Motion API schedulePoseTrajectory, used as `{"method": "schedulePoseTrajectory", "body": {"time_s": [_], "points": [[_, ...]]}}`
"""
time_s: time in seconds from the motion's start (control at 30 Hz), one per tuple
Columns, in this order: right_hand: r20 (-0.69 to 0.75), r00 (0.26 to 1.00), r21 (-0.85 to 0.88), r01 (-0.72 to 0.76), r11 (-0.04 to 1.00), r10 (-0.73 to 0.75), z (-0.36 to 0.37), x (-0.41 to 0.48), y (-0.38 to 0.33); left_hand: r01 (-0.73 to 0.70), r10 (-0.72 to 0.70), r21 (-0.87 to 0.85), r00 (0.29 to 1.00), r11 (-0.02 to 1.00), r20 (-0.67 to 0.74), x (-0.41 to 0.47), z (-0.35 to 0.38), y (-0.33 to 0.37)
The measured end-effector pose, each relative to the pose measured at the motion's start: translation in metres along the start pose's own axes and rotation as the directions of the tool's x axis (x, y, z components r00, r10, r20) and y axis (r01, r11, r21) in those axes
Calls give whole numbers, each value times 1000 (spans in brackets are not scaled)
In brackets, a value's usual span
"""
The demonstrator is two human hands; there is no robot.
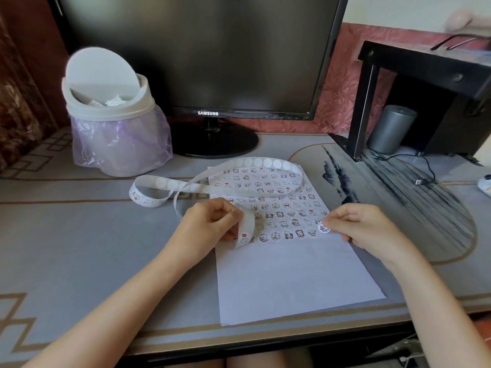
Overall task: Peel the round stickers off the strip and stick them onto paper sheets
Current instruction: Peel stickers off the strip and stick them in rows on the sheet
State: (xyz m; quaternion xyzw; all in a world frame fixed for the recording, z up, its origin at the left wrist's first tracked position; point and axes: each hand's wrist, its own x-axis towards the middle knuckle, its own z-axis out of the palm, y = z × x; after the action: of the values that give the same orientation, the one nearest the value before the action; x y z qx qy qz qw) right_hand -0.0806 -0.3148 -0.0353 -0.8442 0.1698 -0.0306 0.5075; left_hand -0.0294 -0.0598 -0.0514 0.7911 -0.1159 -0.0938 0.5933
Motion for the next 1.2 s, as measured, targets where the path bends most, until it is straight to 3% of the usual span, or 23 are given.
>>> {"method": "schedulePoseTrajectory", "body": {"time_s": [1.2], "points": [[-82,990,-103,106,989,-114,6,3,18,-6,6,22,1000,1000,5,0,-1,0]]}}
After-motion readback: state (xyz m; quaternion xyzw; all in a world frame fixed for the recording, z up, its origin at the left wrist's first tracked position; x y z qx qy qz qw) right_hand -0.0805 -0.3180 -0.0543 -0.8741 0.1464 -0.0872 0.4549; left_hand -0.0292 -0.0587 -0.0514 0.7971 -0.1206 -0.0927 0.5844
